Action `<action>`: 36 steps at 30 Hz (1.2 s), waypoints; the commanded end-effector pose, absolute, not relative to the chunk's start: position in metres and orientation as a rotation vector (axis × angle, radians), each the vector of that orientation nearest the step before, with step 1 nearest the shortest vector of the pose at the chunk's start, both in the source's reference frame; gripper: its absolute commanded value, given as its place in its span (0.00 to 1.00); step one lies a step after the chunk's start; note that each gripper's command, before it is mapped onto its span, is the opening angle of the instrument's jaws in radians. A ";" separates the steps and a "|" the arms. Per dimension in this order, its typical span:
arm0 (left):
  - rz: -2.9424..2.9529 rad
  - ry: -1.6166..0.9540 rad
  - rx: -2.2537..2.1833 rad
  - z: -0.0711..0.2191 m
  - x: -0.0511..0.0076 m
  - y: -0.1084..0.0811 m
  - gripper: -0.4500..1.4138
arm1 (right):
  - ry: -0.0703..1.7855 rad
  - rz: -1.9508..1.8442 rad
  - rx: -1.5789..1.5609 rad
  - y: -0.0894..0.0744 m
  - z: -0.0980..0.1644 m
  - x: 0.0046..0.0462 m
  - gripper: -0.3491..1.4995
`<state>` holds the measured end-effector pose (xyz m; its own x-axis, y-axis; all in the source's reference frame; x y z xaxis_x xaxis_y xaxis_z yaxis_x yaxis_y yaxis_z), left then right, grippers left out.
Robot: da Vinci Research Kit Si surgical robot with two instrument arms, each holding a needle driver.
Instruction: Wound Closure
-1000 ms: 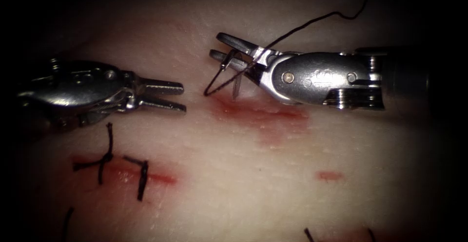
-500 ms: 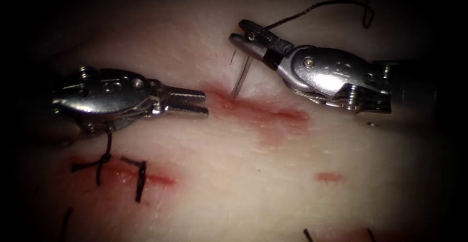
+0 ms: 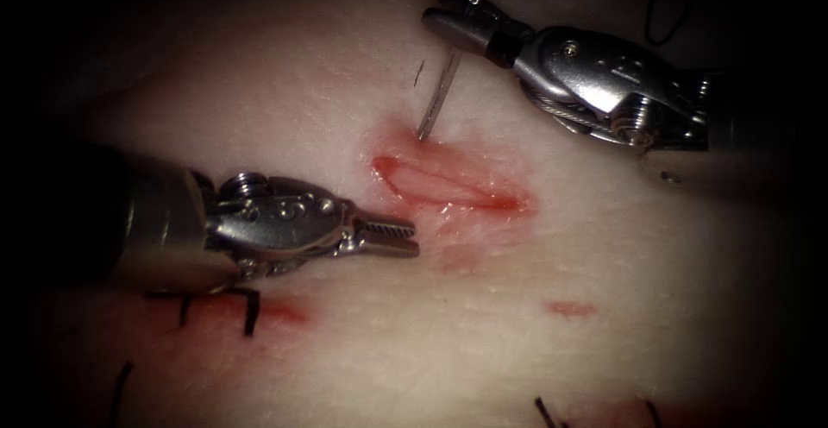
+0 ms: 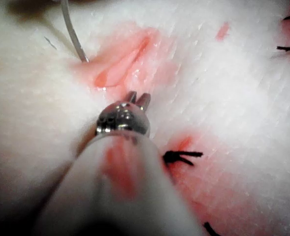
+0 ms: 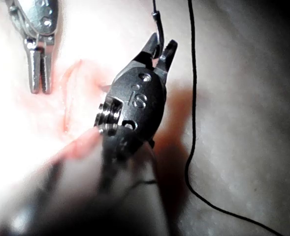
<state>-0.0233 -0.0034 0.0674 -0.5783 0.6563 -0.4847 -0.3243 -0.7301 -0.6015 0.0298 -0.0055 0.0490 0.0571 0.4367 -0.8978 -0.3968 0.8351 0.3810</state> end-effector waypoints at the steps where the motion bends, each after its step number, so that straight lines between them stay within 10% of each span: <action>1: 2.295 -0.608 -0.946 0.068 -0.0232 -0.003 0.29 | 1.382 0.636 0.043 -0.005 0.049 0.0308 0.00; 36: 2.302 -0.585 -0.917 0.069 -0.0221 -0.003 0.29 | 1.096 1.342 0.679 -0.007 0.051 0.0334 0.00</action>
<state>-0.0216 -0.0030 0.0682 -0.5912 0.6585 -0.4656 -0.3561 -0.7312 -0.5819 0.0324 -0.0072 0.0513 -0.1175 0.9701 -0.2126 -0.4162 0.1463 0.8974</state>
